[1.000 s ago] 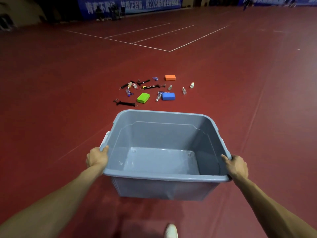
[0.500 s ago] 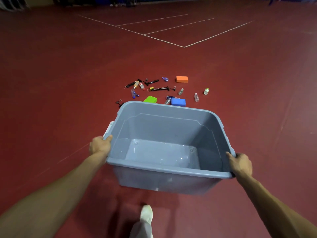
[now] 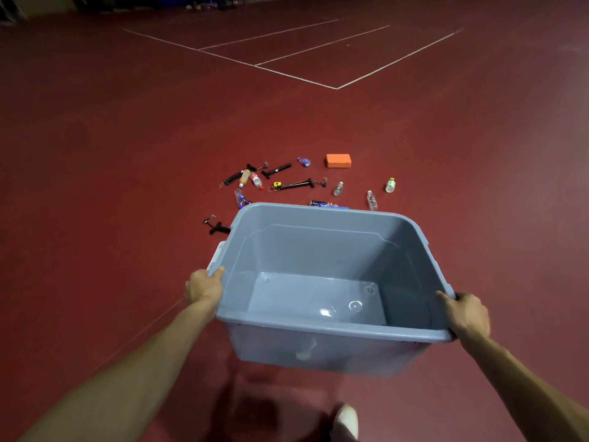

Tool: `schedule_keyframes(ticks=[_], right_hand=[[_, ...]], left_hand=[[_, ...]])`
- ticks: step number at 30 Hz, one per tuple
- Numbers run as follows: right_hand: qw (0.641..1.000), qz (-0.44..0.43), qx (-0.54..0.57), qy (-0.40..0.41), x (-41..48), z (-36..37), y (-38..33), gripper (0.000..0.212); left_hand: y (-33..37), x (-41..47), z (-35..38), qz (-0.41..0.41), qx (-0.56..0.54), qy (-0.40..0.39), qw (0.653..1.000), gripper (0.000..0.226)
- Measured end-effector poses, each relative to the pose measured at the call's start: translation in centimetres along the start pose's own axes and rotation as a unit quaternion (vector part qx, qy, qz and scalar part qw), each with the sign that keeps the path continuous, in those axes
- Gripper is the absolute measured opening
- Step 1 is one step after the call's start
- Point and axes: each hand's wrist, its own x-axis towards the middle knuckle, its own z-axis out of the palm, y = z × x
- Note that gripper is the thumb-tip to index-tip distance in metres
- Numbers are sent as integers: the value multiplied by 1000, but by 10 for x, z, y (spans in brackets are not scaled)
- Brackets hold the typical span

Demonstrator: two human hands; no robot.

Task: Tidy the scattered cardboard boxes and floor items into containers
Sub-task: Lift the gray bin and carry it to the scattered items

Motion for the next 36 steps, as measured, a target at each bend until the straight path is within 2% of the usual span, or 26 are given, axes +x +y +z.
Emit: schedule_keyframes(ticks=[5,11,15,25,31,36], right_hand=[[1000,-2,5,-5,110,27,-45,36],[1000,11,-13,-16,225,50,-107,43],[1000,11,-24,-10,286,70,-147,44],[996,23,-81,-26,425,197,-237,43],[992,58,-104,-46,500,279,-241,40],[992,32,-108,-61,572,350,-224,45]], left_hand=[[62,66,74,-10,21,-9,1000,40],[140,148,146,-49,92,-109,989,41],[167,200,186,-52,118,-117,985,38],[182,347,285,-89,122,-111,982,34],[172,427,363,-111,114,-132,978,27],[141,482,451,-130,88,-136,978,26]])
